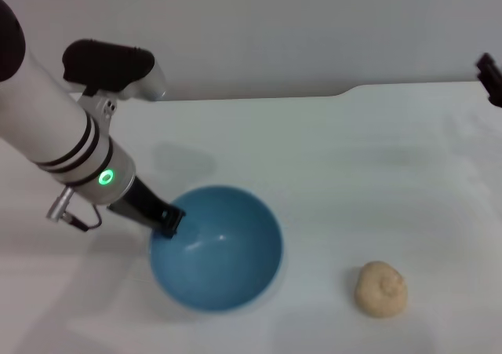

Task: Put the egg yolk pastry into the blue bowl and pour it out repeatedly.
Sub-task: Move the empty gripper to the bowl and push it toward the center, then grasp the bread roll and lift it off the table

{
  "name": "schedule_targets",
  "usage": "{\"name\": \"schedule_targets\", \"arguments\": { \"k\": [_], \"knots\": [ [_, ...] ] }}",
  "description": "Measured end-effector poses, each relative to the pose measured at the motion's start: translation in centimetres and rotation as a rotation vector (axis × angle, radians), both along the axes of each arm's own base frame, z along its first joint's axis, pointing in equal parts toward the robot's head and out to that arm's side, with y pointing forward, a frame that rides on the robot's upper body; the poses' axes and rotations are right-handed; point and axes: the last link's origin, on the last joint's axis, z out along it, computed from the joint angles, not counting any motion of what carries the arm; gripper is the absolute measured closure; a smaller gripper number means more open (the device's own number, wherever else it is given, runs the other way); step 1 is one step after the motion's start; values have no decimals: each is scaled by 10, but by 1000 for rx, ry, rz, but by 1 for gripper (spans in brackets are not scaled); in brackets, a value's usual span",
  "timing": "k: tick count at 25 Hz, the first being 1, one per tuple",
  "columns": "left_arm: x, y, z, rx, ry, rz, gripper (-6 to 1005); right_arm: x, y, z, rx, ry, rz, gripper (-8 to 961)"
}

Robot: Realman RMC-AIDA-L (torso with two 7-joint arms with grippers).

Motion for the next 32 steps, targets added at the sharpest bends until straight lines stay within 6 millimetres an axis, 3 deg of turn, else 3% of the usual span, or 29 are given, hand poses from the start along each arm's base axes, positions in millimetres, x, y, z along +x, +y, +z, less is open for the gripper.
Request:
{"name": "schedule_targets", "arguments": {
  "k": [7, 16, 24, 32],
  "knots": [
    [11, 10, 6, 59, -36, -48, 998, -16, 16, 18, -349, 173, -5, 501],
    [23, 17, 12, 98, -63, -79, 995, -13, 20, 22, -707, 49, -260, 502],
    [20, 17, 14, 101, -61, -53, 986, -54, 13, 27, -1057, -128, -283, 503],
    [15, 17, 15, 106, -58, -37, 986, -96, 7, 14, -1323, -339, -270, 504]
  ]
}}
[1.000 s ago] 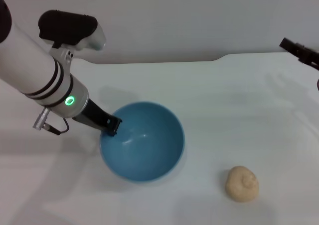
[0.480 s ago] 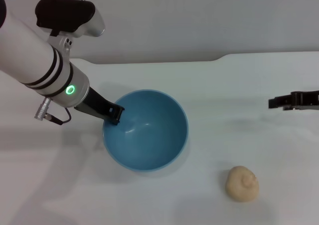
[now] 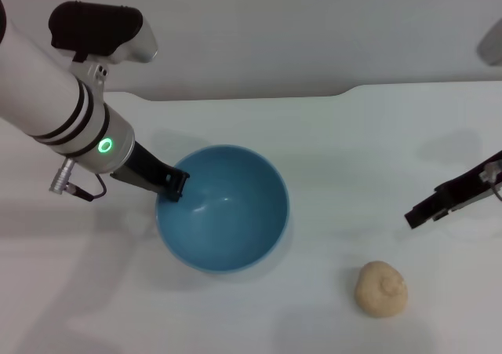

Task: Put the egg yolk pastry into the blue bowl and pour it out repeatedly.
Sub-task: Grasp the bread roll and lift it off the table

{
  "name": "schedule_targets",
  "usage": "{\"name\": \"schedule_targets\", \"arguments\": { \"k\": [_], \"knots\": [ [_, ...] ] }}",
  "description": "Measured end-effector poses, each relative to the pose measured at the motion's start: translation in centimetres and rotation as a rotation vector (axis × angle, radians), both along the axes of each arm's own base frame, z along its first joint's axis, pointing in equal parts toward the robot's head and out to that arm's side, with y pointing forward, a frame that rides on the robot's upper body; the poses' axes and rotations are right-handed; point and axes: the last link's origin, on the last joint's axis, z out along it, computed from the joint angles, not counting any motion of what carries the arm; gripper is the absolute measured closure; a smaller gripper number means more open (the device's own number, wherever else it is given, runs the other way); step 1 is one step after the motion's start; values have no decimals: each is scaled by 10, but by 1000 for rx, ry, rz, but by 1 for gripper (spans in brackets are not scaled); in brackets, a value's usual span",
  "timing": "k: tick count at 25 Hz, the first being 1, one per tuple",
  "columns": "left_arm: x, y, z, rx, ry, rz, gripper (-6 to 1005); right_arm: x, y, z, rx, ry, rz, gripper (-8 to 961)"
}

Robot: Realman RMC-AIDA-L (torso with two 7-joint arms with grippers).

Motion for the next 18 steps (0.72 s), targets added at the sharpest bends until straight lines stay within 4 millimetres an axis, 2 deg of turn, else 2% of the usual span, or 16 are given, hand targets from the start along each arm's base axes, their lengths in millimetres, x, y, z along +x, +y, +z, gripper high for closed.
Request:
{"name": "schedule_targets", "arguments": {
  "k": [8, 18],
  "knots": [
    [-6, -2, -2, -15, 6, 14, 987, -17, -5, -23, -97, -66, 50, 505],
    [-1, -2, -3, -22, 6, -2, 986, -8, -17, -52, -154, -60, 30, 506]
  ]
}}
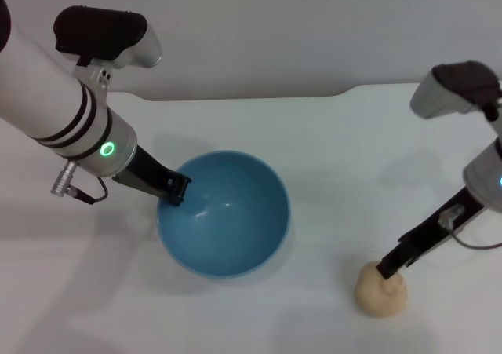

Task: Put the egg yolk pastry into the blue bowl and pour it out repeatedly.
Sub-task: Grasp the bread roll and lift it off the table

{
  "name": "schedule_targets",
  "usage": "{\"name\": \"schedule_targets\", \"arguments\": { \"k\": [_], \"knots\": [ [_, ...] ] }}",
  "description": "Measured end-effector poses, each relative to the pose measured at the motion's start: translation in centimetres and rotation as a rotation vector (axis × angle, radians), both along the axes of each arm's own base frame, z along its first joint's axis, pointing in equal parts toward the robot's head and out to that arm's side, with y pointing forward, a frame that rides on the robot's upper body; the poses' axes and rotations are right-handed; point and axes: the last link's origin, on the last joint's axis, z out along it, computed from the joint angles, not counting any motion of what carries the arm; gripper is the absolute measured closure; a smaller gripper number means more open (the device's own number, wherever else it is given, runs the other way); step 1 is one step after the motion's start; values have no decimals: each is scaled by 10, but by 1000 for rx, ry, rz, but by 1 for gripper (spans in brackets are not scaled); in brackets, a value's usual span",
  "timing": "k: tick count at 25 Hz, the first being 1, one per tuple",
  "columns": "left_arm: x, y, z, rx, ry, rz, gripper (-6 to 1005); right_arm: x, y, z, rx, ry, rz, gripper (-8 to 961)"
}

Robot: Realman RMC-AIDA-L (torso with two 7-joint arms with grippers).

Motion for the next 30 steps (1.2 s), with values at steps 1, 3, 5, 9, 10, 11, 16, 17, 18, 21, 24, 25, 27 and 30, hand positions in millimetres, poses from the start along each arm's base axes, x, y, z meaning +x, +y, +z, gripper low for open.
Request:
{"name": "schedule_targets", "arguments": {
  "k": [1, 3, 5, 9, 10, 11, 16, 17, 18, 21, 24, 25, 27, 30],
  "knots": [
    [0, 0, 0, 0, 0, -2, 986, 1, -1, -3, -5, -2, 2, 506],
    [2, 0, 0, 0, -1, -8, 986, 3, -3, -9, -20, -11, 4, 506],
    [2, 1, -1, 1, -2, -9, 986, 4, -4, -13, -29, -21, 7, 506],
    [4, 0, -3, -6, 0, -18, 986, 10, -4, -21, -32, -58, 27, 507],
    [4, 0, -3, -6, 0, -18, 986, 10, -4, -21, -32, -58, 27, 507],
    [5, -1, -3, -9, 2, -20, 986, 11, -3, -24, -30, -72, 35, 507],
    [5, -1, -5, -12, 6, -24, 986, 13, 1, -34, 10, -75, 59, 508],
    [5, -1, -5, -12, 5, -25, 986, 11, 2, -35, 17, -64, 62, 508],
    [6, -1, -5, -11, 5, -25, 986, 10, 3, -35, 22, -58, 65, 508],
    [6, -1, -5, -12, 5, -25, 987, 9, 4, -36, 28, -51, 72, 543],
    [6, -1, -5, -12, 5, -24, 987, 9, 4, -34, 21, -49, 92, 647],
    [6, -1, -5, -12, 5, -24, 987, 9, 4, -33, 19, -48, 99, 681],
    [6, -1, -5, -12, 5, -23, 987, 7, 3, -31, 10, -34, 116, 753],
    [5, -2, -5, -15, 6, -20, 987, -1, 0, -22, -7, 23, 145, 807]
  ]
}}
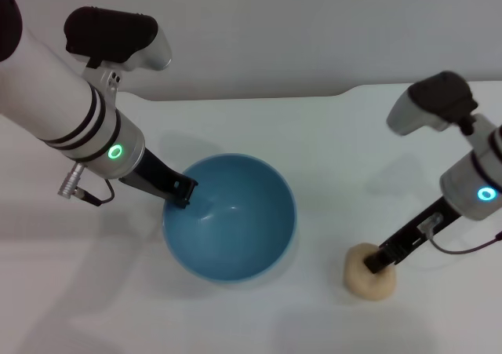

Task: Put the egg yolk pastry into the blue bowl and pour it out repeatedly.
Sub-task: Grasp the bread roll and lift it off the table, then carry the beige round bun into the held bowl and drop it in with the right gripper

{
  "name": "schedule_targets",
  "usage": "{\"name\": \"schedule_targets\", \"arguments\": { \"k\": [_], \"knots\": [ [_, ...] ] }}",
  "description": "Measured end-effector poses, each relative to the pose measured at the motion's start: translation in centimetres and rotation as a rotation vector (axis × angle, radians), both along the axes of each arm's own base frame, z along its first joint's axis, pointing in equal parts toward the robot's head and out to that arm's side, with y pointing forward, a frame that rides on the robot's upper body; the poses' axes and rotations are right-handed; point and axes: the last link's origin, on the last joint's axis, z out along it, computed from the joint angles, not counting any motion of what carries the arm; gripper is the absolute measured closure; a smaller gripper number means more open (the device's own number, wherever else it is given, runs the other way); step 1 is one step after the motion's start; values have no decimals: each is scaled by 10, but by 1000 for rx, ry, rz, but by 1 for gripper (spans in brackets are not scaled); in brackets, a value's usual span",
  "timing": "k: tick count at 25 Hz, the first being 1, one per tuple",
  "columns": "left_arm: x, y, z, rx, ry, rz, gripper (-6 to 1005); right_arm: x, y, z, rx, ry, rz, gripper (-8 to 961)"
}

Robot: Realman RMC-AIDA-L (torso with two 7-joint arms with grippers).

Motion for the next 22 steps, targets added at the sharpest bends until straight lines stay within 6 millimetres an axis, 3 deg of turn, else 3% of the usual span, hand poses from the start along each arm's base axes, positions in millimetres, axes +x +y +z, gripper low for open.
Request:
{"name": "schedule_targets", "arguments": {
  "k": [9, 14, 18, 22],
  "knots": [
    [-1, -1, -1, -9, 4, 4, 987, -27, -7, 46, 16, 159, 107, 851],
    [-1, -3, -3, -25, 14, 5, 986, -77, -7, 70, 48, 415, 338, 855],
    [2, -6, -9, -44, 23, -7, 987, -97, 0, 71, 79, 503, 390, 858],
    [9, -9, -17, -66, 12, -29, 987, -108, 8, 57, 100, 566, 394, 861]
  ]
}}
